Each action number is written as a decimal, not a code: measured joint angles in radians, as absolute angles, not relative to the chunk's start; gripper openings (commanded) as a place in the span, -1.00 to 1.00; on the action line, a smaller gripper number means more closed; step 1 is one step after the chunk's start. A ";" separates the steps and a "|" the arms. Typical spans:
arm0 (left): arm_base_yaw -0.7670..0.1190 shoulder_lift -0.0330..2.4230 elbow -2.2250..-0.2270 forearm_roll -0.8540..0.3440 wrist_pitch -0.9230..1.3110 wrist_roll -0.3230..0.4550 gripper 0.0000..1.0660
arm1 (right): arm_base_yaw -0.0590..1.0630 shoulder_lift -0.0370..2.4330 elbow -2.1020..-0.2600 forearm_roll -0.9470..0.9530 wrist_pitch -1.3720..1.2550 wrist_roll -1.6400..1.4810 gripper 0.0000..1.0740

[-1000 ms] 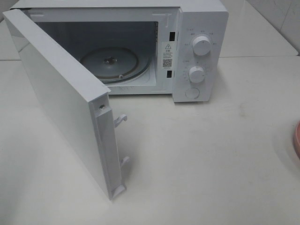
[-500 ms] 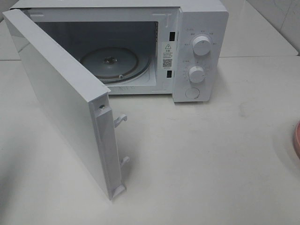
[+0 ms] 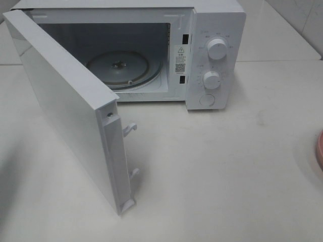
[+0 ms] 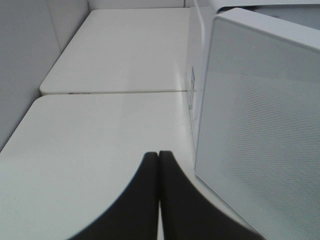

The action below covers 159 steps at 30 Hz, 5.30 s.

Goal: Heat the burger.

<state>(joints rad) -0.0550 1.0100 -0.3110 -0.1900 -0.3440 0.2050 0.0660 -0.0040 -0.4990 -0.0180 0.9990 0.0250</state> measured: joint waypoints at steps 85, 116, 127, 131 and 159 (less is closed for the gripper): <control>-0.643 1.991 -1.088 -0.235 -0.510 0.018 -1.00 | 0.066 -0.004 -0.499 -0.018 0.999 0.025 0.37; -0.702 1.787 -1.035 -0.277 0.042 0.040 0.35 | 0.066 -0.004 -0.499 -0.018 0.999 0.025 0.37; -0.702 1.671 -1.035 -0.230 0.512 0.040 0.82 | 0.066 -0.004 -0.499 -0.018 0.999 0.025 0.37; -0.702 1.628 -1.035 -0.197 0.730 0.040 0.82 | 0.066 -0.004 -0.499 -0.018 0.999 0.025 0.37; -0.097 1.229 -0.945 -0.152 1.172 0.086 0.82 | 0.066 -0.004 -0.499 -0.018 0.999 0.025 0.37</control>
